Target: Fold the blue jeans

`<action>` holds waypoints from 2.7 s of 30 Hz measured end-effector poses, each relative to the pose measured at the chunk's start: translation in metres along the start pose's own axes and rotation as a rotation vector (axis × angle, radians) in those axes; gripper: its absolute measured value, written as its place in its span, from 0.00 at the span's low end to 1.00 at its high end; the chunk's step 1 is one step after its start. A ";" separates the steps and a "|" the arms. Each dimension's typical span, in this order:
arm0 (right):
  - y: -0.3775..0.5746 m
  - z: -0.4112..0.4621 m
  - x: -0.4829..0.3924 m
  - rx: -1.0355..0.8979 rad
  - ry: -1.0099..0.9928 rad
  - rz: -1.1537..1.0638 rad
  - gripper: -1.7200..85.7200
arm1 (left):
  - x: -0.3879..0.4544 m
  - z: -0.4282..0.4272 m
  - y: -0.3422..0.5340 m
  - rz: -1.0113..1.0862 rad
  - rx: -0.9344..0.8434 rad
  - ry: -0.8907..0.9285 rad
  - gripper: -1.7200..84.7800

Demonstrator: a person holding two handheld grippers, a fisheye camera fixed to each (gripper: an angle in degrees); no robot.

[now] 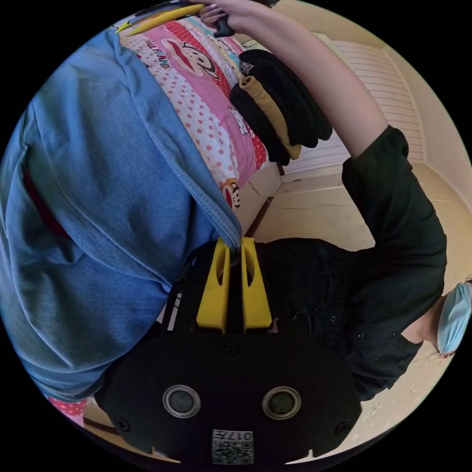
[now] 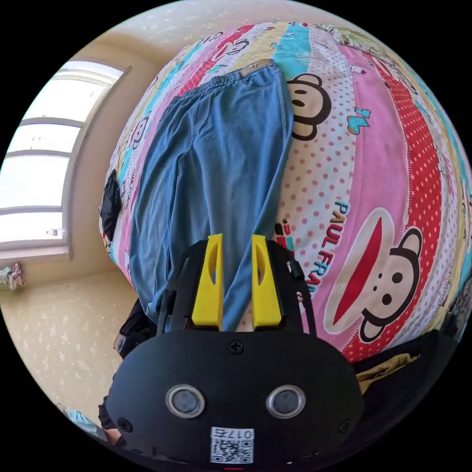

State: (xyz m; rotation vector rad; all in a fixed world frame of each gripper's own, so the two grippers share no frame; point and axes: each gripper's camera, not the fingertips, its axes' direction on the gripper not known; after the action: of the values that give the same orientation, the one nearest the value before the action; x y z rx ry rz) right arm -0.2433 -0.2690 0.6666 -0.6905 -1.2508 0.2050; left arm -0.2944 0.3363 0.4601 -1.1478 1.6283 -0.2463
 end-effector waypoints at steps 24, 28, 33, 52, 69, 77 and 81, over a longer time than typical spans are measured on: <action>-0.041 0.063 -0.263 0.286 -0.238 -0.408 0.03 | 0.029 -0.114 0.098 -0.366 0.351 0.330 0.04; -0.038 0.115 -0.303 0.235 -0.260 -0.444 0.03 | 0.042 -0.117 0.112 -0.439 0.354 0.261 0.03; -0.036 0.173 -0.309 0.081 -0.324 -0.479 0.04 | 0.038 -0.102 0.136 -0.666 0.297 0.225 0.02; 0.248 0.117 -0.134 -0.232 -0.325 -0.646 0.18 | 0.194 -0.104 0.181 -0.197 0.973 0.172 0.03; 0.465 -0.013 0.075 0.070 -0.720 -0.344 0.15 | 0.461 -0.070 0.285 0.017 1.216 -0.117 0.01; 0.587 -0.086 0.151 0.345 -0.650 -0.150 0.13 | 0.385 -0.097 0.343 0.055 1.528 -0.114 0.05; 0.666 -0.122 0.186 0.532 -0.605 0.012 0.12 | 0.318 -0.103 0.348 -0.056 1.505 -0.089 0.08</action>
State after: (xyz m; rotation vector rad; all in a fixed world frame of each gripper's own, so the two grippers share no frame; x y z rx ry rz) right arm 0.0769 0.3008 0.4099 -0.1666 -1.6705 0.7682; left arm -0.5578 0.2306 0.0701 -0.0129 0.8626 -1.1753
